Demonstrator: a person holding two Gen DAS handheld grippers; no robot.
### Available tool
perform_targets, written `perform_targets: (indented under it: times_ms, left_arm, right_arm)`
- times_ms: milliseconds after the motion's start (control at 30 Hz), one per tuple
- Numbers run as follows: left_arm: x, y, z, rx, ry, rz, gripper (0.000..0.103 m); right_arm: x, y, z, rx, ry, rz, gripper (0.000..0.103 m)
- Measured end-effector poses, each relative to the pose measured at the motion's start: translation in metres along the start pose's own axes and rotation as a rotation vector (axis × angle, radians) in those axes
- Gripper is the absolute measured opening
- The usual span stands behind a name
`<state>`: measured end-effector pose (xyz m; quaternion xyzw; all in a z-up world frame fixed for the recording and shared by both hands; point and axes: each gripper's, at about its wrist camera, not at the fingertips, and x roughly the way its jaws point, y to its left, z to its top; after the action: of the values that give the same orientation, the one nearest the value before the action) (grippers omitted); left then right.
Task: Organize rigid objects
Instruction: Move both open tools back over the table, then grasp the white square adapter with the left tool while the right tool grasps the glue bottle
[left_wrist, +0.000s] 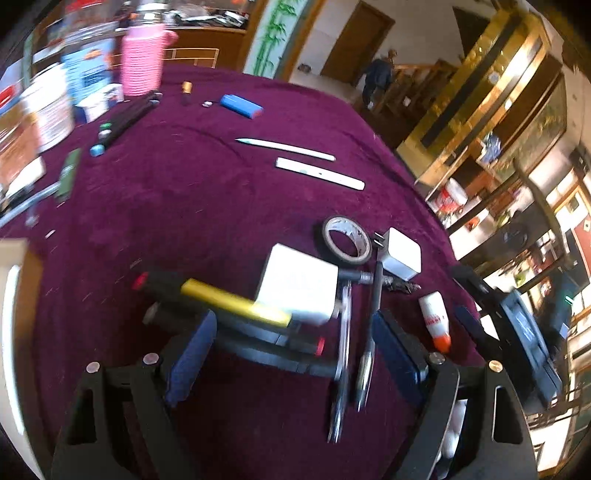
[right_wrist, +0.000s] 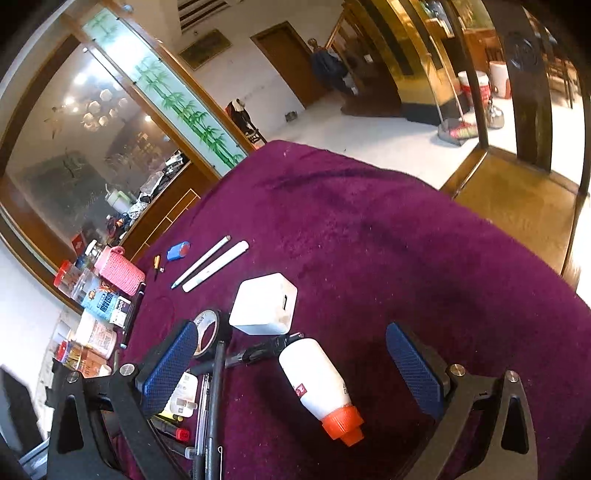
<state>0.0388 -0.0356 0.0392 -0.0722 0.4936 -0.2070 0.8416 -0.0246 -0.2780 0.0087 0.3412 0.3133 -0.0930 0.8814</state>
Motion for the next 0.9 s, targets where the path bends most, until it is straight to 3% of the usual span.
perform_targets:
  times_ms: [133, 267, 333, 567, 900]
  left_arm:
    - [0.037, -0.018, 0.015, 0.078, 0.050, 0.079, 0.084]
    - [0.067, -0.033, 0.010, 0.204, 0.106, 0.166, 0.083]
    - [0.063, -0.032, 0.007, 0.212, 0.073, 0.140, 0.071]
    - [0.044, -0.011, 0.007, 0.098, 0.039, 0.058, 0.070]
    - [-0.030, 0.000, -0.012, 0.014, -0.059, -0.097, 0.071]
  right_arm:
    - [-0.004, -0.001, -0.001, -0.011, -0.007, 0.012, 0.102]
    - [-0.003, 0.006, -0.003, -0.043, 0.000, 0.021, 0.102]
    - [-0.002, 0.010, -0.004, -0.059, 0.000, 0.021, 0.102]
    - [-0.001, 0.014, -0.004, -0.090, -0.012, 0.000, 0.102]
    - [0.001, 0.012, -0.003, -0.102, -0.023, -0.031, 0.102]
